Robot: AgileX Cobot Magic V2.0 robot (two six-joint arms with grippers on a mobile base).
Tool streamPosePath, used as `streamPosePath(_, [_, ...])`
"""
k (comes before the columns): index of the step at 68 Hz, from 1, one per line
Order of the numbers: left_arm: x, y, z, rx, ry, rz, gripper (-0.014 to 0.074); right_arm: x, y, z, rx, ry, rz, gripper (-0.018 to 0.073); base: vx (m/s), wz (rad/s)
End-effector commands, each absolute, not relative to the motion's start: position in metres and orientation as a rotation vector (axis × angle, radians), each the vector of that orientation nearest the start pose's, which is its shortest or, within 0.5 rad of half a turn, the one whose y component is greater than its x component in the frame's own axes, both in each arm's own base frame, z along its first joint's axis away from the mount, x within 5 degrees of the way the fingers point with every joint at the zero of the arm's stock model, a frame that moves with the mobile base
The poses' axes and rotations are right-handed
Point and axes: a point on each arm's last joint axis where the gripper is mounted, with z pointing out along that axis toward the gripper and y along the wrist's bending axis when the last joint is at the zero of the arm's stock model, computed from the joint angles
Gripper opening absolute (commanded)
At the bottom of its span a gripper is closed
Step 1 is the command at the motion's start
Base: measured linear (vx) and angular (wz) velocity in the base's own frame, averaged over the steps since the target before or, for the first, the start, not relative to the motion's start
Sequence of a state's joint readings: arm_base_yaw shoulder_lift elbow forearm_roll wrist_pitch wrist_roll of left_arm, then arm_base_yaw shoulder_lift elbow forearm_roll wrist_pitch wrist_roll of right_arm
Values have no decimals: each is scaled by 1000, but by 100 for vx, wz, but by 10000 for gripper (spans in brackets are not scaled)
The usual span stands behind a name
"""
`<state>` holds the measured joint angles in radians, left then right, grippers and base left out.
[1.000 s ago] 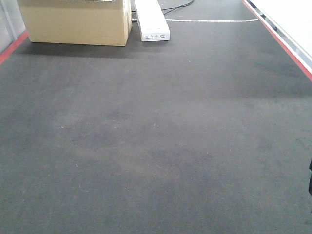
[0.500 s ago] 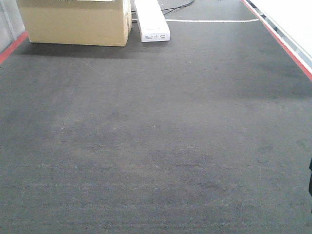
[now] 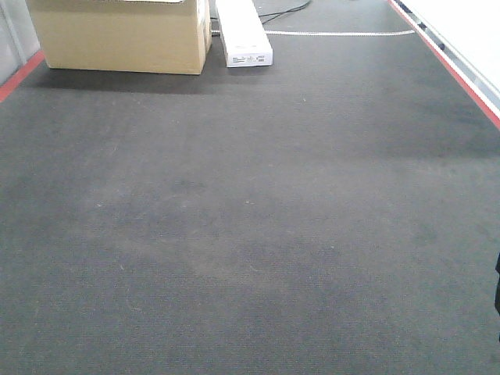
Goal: Move and align brake pads A on conveyor
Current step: 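Drive up to the black conveyor belt and position pads above it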
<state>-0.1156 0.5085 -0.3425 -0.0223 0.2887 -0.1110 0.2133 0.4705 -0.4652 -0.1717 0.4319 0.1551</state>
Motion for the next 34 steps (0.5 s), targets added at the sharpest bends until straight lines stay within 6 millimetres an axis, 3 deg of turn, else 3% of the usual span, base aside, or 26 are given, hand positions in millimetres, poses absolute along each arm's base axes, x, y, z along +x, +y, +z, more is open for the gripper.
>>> streamPosePath(1, [111, -14, 281, -23, 1821, -194, -6, 101, 16, 315, -165, 1781, 81, -7, 0, 0])
streamPosePath(10, [111, -14, 280, -23, 1846, -192, -6, 101, 16, 315, -165, 1781, 81, -7, 0, 0])
streamPosePath(18, [120, -15, 292, -16, 1857, -184, -5, 101, 16, 315, -165, 1781, 81, -7, 0, 0])
streamPosePath(34, [173, -21, 317, -16, 2055, -167, 0, 101, 16, 315, -165, 1781, 81, -7, 0, 0])
